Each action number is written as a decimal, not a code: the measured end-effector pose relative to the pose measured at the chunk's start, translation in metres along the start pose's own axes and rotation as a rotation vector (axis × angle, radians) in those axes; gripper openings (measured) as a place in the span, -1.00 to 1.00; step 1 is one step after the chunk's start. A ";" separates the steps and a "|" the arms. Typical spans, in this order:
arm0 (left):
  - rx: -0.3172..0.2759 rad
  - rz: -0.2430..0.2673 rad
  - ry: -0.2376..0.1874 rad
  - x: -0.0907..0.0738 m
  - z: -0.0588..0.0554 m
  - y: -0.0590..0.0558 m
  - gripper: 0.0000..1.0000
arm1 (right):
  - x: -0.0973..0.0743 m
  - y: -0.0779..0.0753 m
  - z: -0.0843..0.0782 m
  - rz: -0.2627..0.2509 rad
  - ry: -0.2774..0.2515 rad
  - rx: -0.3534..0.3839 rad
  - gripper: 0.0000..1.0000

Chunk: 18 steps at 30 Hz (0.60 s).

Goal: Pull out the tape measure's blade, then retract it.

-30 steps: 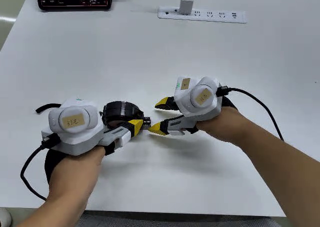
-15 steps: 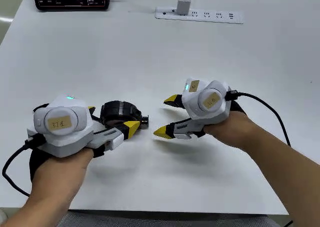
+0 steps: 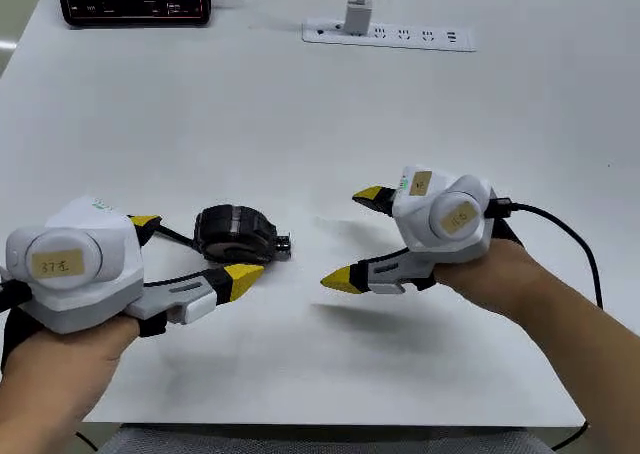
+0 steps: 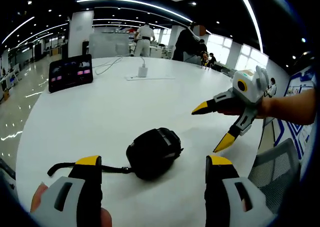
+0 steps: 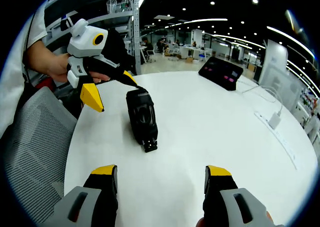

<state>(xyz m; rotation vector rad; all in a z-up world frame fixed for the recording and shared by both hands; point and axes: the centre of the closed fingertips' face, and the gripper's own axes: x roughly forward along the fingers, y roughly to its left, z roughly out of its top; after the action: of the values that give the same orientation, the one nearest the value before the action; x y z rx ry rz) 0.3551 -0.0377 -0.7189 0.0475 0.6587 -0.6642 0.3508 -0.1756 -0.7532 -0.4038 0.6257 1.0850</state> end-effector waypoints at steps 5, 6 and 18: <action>0.032 -0.020 0.003 -0.007 -0.002 0.001 0.66 | -0.012 0.001 -0.003 -0.020 -0.008 0.021 0.42; 0.041 -0.020 0.009 -0.008 -0.004 0.001 0.67 | -0.015 0.002 -0.003 -0.020 -0.011 0.025 0.43; 0.107 -0.065 0.006 -0.024 -0.007 0.004 0.80 | -0.047 0.001 -0.006 -0.056 -0.042 0.088 0.49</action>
<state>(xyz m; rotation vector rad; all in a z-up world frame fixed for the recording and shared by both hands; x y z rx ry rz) 0.3392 -0.0190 -0.7112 0.1279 0.6326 -0.7622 0.3333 -0.2116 -0.7274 -0.3197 0.6188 1.0065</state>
